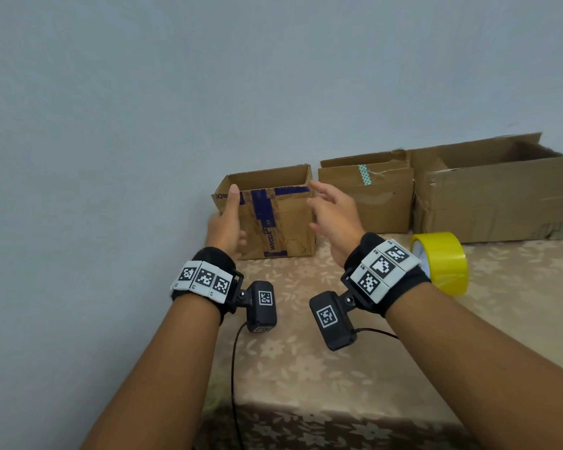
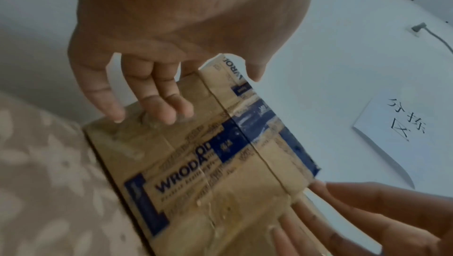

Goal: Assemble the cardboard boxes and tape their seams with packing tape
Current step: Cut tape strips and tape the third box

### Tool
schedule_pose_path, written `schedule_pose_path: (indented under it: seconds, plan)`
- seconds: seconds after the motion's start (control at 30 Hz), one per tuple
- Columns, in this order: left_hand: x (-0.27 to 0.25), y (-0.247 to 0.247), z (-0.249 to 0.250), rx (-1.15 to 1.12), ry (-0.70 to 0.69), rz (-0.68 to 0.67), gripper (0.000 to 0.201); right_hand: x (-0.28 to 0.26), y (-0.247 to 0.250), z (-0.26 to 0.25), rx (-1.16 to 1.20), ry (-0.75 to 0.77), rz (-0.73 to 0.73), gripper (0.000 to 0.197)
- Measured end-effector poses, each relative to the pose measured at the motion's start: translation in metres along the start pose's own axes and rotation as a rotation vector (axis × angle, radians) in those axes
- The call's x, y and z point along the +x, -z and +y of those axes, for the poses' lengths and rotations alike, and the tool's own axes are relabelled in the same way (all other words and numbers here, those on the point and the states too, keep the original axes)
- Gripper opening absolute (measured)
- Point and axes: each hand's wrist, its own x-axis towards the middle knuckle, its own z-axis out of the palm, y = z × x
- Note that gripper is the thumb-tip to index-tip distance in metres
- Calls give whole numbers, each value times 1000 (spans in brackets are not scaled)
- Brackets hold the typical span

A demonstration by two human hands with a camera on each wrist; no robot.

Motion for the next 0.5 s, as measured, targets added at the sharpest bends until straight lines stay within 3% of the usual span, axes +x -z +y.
schedule_pose_path:
  seconds: [0.1,0.27,0.5]
  plan:
    - [-1,-9,-1,-43,26,-46,87,0,2,0,23,6,-1,49]
    - [1,-20,-1,-59,14,-141,56,2,6,0,77,8,-4,53]
    - [3,-31,-7,-80,97,-229,40,6,17,2,160,-40,-29,55]
